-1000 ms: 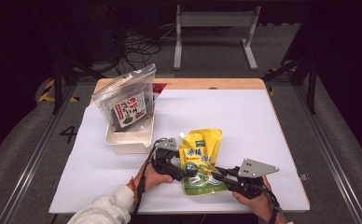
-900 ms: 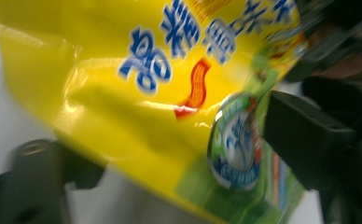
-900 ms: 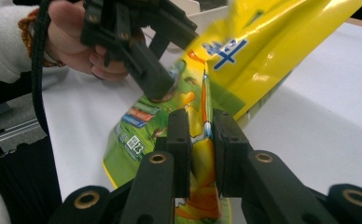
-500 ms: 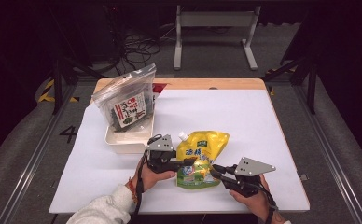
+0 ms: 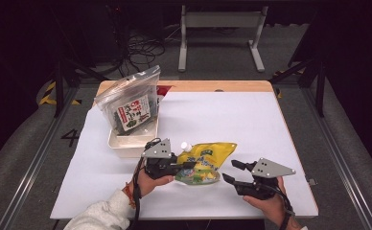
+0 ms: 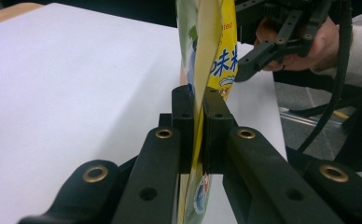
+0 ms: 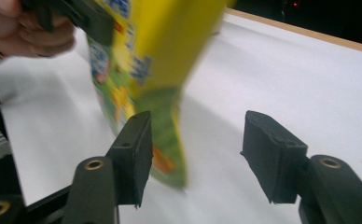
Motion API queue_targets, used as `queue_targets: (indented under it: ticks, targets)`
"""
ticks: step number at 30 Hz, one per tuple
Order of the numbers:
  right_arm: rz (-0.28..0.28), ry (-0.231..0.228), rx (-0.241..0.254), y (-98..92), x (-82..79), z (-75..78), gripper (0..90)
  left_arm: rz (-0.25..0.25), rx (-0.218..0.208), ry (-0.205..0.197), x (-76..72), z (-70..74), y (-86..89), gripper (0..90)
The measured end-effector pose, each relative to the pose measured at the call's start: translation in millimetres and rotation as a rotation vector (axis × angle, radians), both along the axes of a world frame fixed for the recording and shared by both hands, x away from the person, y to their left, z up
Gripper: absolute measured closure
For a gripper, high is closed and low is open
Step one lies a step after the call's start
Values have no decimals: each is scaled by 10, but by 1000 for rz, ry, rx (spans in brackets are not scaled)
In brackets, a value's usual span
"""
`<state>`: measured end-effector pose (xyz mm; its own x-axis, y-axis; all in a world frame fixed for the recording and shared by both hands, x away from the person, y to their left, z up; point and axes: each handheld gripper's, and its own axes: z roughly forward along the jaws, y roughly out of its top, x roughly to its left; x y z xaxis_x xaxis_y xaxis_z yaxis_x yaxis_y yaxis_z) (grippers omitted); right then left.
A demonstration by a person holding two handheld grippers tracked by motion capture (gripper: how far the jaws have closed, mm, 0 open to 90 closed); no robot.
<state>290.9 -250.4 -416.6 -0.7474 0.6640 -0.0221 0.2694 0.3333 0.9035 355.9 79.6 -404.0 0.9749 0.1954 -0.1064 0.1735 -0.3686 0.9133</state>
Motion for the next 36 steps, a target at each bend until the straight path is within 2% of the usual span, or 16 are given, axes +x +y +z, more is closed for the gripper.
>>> queue_targets:
  ticks: [6, 10, 14, 22, 24, 26, 27, 28, 33, 36]
  targets:
    - [-88, 41, -36, -208, 64, -74, 337, 18, -17, -17, -15, 57, 141, 864]
    - [-113, 73, -54, -251, 90, -119, 313, 40, -35, -43, -32, 135, 256, 864]
    - [-114, 77, -66, -239, 101, -138, 304, 57, -43, -58, -36, 178, 330, 864]
    - [-113, 98, -70, -229, 111, -182, 270, 135, -72, -104, -14, 353, 632, 864]
    - [-113, 97, -75, -225, 108, -188, 263, 155, -75, -127, -13, 409, 722, 864]
    - [-113, 99, -71, -223, 104, -190, 258, 165, -78, -131, -16, 431, 750, 864]
    - [-107, 99, -78, -220, 85, -200, 252, 190, -88, -159, -22, 504, 839, 864]
    - [-107, 99, -78, -220, 85, -200, 252, 190, -88, -159, -22, 504, 839, 864]
    - [-114, 96, -80, -221, 72, -194, 218, 250, -132, -198, -32, 605, 1064, 864]
    - [-100, 100, -75, -213, 88, -212, 210, 291, -136, -219, -2, 630, 1156, 864]
